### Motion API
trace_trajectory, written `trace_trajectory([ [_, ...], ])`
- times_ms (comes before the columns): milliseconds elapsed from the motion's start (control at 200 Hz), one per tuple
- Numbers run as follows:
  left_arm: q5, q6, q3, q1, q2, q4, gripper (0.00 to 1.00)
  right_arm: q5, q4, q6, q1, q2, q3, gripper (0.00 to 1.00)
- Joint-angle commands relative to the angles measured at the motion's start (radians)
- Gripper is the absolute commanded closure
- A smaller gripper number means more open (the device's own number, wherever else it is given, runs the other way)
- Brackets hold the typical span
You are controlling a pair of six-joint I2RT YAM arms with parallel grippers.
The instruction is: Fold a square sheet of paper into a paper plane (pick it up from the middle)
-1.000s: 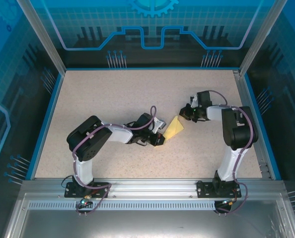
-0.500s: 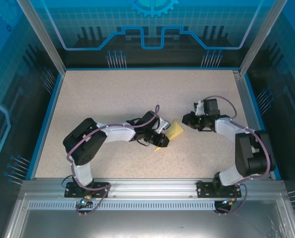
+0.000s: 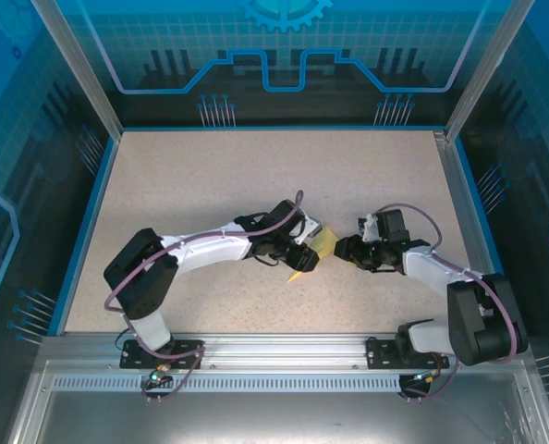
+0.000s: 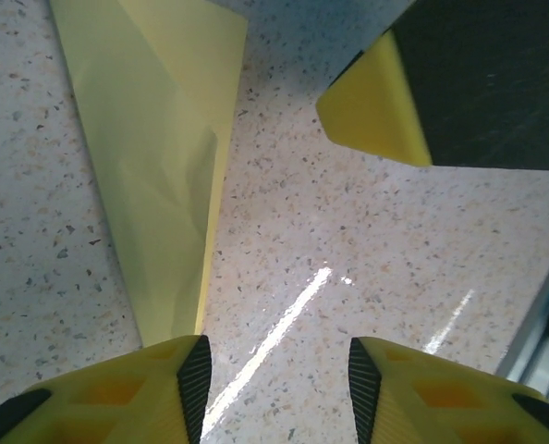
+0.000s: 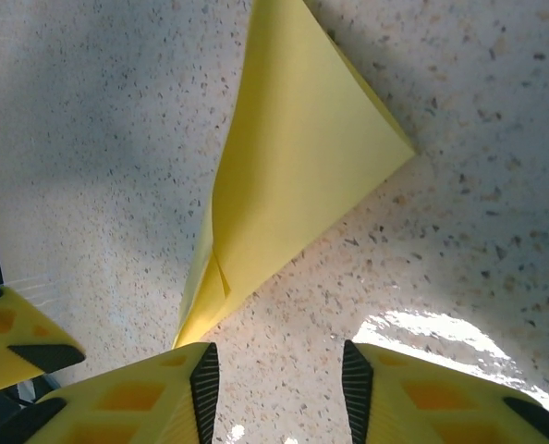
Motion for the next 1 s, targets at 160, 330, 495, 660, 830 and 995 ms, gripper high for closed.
trace_trajectory([
  [160,-0.247,0.049,0.124,-0.038,0.141,-0.132,0.54,0.000,0.002,0.029,0.015,-0.056,-0.035,0.56],
  [330,-0.291,0.040,0.153,-0.041,0.174,-0.143,0.56,0.001,-0.001,0.026,0.013,-0.056,-0.035,0.55],
  [495,-0.319,0.040,0.158,-0.043,0.186,-0.158,0.61,0.000,0.001,0.025,0.011,-0.048,-0.030,0.55],
  [660,-0.354,0.046,0.153,-0.049,0.181,-0.162,0.65,-0.001,0.006,0.023,0.012,-0.041,-0.028,0.55],
  [830,-0.361,0.050,0.148,-0.057,0.191,-0.170,0.71,-0.006,0.015,0.025,0.012,-0.031,-0.027,0.55],
  [995,-0.322,0.026,0.145,-0.056,0.198,-0.154,0.85,-0.022,0.023,0.032,0.015,-0.028,-0.023,0.55],
])
